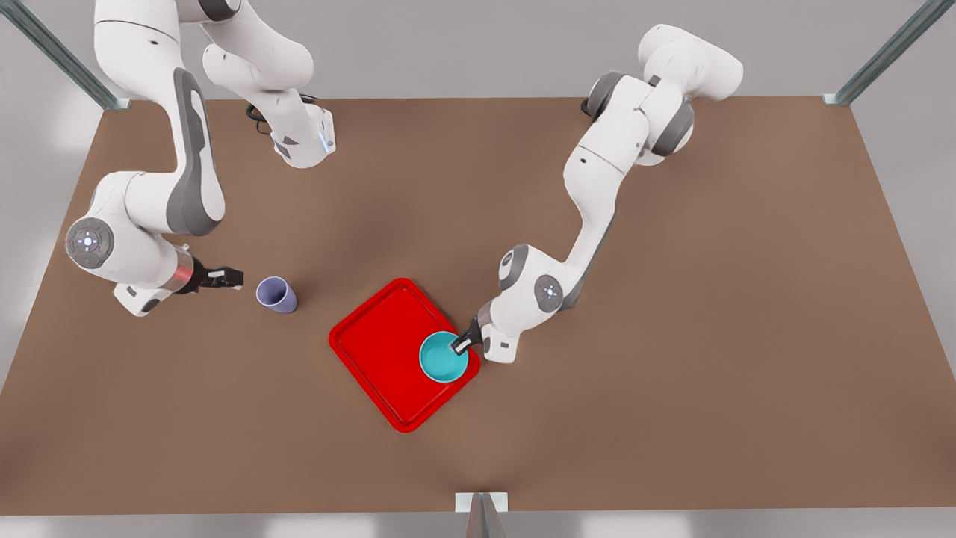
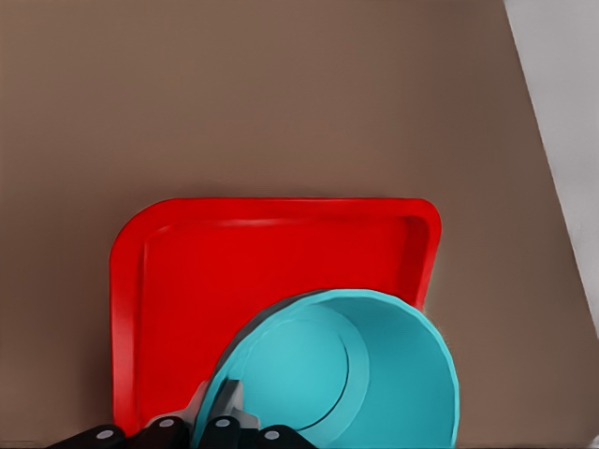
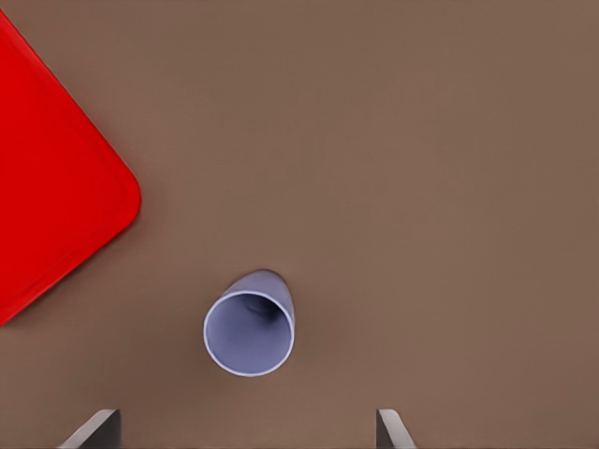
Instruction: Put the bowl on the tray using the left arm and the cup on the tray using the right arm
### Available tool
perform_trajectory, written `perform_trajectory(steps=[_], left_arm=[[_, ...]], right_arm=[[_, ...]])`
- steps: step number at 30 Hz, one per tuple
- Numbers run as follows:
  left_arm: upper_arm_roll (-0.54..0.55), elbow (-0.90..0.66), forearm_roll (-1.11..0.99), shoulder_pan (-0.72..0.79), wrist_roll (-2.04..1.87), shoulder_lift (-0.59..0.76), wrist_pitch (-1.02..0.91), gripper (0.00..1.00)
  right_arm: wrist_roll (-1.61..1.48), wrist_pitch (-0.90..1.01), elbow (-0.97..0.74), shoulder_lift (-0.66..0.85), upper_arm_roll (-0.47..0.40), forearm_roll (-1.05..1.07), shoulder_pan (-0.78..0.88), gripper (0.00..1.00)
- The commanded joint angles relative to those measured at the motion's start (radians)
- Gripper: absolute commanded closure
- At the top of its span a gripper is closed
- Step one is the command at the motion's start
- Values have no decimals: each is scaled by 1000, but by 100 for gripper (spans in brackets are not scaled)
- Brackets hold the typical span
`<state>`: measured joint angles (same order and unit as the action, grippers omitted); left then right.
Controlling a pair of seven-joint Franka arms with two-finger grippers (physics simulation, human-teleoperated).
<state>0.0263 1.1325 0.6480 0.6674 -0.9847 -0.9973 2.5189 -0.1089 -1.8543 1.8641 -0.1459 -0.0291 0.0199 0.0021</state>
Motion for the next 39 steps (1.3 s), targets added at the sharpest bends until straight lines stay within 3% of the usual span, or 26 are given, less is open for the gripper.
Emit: perform_trajectory(steps=[1, 6, 7, 8, 9, 16, 18, 20, 23, 24, 25, 26, 27, 28, 29, 30, 31, 32, 34, 39], left_arm=[[3, 0, 73, 3, 1, -7, 15, 79], [15, -2, 73, 28, -20, -43, 87, 79], [15, -2, 71, 28, -12, -55, 89, 71], [15, -2, 71, 28, -3, -63, 104, 31], [15, -2, 71, 28, -3, -64, 110, 0], [11, -2, 65, 28, -5, -58, 109, 0], [1, 1, -36, 17, 8, -29, 67, 0], [-101, 4, -143, 1, 73, 29, -153, 0], [-330, 4, -140, 0, 420, 106, -570, 0], [-434, 7, -136, -23, 604, 140, -738, 0], [-469, 7, -142, -71, 724, 180, -845, 0], [-577, 6, -145, -77, 839, 229, -969, 0], [-655, 3, -169, -77, 890, 275, -1046, 0], [-660, 7, -264, -83, 897, 342, -1065, 0], [-537, 10, -395, -176, 899, 436, -1100, 0], [-294, 15, -573, -336, 899, 529, -1100, 0], [-125, 39, -680, -469, 902, 607, -1098, 0], [-57, 94, -720, -537, 912, 678, -1098, 0], [-25, 170, -746, -624, 1046, 776, -1102, 0], [-28, 184, -758, -621, 1041, 743, -1102, 0]], right_arm=[[0, -13, 13, 0, 0, 0, -1, 0], [-2, -161, 145, -32, -2, 3, -19, 0], [-2, -168, 155, -41, -2, 3, -19, 0], [-2, -189, 176, -43, -2, 3, -19, 0], [-2, -210, 188, -49, -2, 3, -19, 1], [-6, -269, 218, -80, -2, 3, -25, 7], [-6, -310, 240, -93, -2, 3, -25, 12], [-6, -335, 279, -92, -2, 5, -25, 12], [-8, -338, 299, -92, -2, 5, -25, 12], [-26, -350, 305, -103, -2, 5, -28, 31], [-28, -376, 319, -115, -2, 5, -31, 31], [-28, -425, 348, -120, -2, 8, -40, 31], [-28, -434, 356, -123, -2, 8, -39, 51], [-28, -434, 354, -130, -2, 9, -39, 68], [-26, -441, 354, -135, -2, 11, -39, 79], [-26, -441, 354, -136, -2, 23, -39, 79], [-25, -439, 354, -139, -2, 32, -39, 79], [-23, -433, 349, -144, -2, 44, -39, 79], [-18, -428, 351, -152, -2, 78, -37, 79], [-26, -425, 346, -150, 1, 78, -30, 79]])
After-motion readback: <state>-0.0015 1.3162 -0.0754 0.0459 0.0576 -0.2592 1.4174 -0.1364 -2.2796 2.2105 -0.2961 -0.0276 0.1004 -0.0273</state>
